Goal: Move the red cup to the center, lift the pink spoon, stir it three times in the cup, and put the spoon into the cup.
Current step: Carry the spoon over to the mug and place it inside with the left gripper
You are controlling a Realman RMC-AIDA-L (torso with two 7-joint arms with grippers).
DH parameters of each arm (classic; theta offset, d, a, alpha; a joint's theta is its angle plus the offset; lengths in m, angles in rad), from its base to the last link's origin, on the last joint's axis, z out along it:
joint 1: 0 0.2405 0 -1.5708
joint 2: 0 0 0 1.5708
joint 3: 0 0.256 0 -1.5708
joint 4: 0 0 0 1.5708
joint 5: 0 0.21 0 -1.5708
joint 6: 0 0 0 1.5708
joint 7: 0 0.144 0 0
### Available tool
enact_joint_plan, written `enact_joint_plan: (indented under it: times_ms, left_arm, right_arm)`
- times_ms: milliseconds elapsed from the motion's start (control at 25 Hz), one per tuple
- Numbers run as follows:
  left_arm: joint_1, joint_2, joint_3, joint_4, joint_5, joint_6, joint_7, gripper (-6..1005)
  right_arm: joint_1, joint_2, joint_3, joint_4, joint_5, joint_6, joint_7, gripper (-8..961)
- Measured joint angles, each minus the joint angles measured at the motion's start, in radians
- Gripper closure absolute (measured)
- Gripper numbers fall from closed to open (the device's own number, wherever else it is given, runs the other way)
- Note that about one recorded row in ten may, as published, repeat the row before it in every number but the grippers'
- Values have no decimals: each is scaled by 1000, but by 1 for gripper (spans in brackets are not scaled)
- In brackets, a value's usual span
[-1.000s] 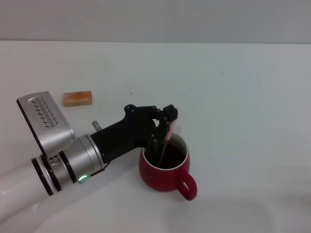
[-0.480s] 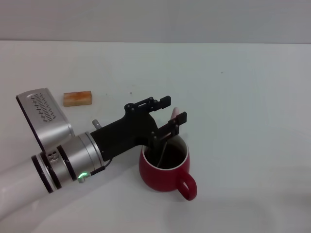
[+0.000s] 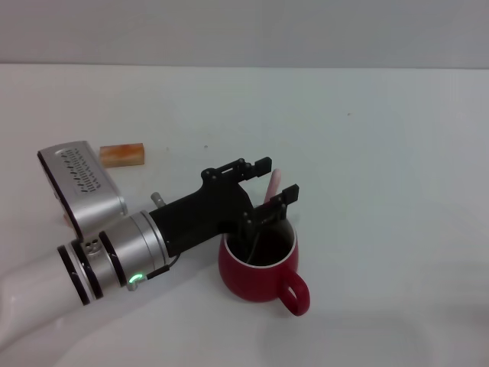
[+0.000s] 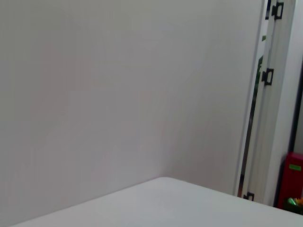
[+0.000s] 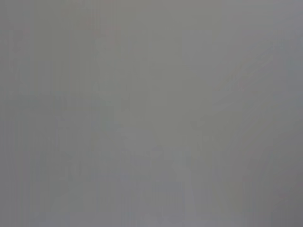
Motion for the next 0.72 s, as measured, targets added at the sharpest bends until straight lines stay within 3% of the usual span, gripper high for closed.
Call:
enact_joint_plan:
  times_ms: [720]
  left_arm:
    - [-12, -3, 15, 0, 0, -33, 0, 425]
  right_arm:
    - [1, 0, 0, 1, 0, 0, 0, 626]
